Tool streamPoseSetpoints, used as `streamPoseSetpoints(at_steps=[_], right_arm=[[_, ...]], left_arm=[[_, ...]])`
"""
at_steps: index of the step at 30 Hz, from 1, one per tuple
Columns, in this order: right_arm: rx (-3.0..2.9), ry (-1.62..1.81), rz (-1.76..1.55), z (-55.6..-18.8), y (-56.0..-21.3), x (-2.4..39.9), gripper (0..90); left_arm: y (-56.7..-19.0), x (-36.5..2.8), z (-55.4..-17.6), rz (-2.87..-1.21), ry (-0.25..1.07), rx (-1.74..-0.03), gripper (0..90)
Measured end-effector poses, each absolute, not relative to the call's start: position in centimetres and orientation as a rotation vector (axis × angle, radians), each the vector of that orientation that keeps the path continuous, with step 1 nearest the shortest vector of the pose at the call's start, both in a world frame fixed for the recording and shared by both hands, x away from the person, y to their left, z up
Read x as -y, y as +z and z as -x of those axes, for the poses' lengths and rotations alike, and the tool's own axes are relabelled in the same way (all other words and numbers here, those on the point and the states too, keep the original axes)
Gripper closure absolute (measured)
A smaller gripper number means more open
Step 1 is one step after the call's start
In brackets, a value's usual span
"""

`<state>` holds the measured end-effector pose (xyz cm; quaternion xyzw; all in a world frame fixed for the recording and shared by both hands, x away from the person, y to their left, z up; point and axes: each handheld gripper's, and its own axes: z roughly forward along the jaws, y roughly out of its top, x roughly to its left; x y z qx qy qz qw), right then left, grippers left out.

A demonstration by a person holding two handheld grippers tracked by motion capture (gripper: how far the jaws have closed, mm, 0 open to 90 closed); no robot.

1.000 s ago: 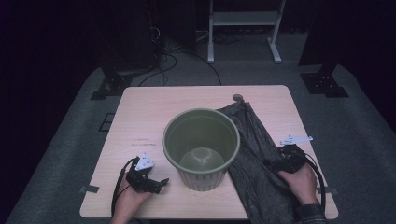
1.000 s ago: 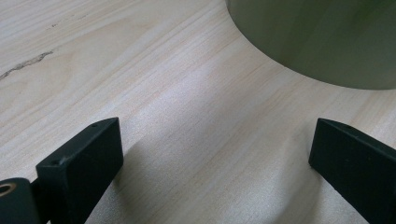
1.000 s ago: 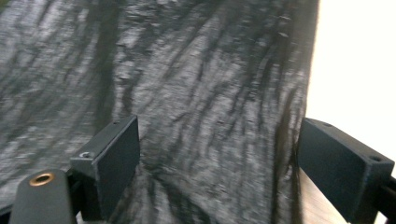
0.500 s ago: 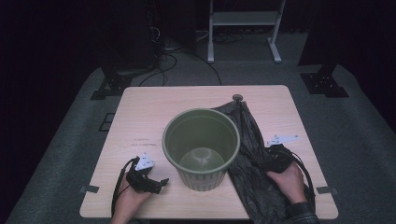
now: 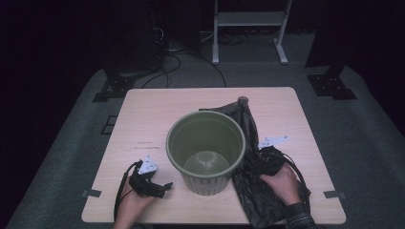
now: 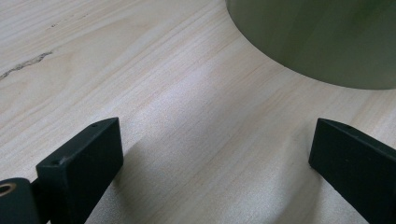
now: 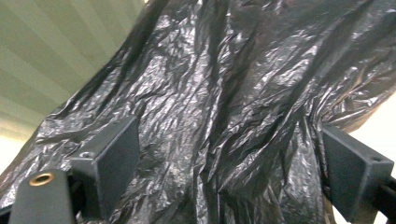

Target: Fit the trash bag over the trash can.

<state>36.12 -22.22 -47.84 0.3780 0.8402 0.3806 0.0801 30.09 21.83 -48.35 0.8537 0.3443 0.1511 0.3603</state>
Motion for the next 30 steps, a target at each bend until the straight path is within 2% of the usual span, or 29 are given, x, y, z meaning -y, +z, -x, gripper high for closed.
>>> streamPoseSetpoints(at_steps=[20,30], right_arm=[[-2.465,1.104,-1.079,-36.0,-48.2,19.3,13.1],[-2.44,1.04,-1.035,-35.6,-48.3,18.9,17.0]], left_arm=[[-48.3,-21.8,-30.1,-2.199,0.39,-0.888,1.5],[-48.3,-21.8,-30.1,-2.199,0.389,-0.888,1.5]])
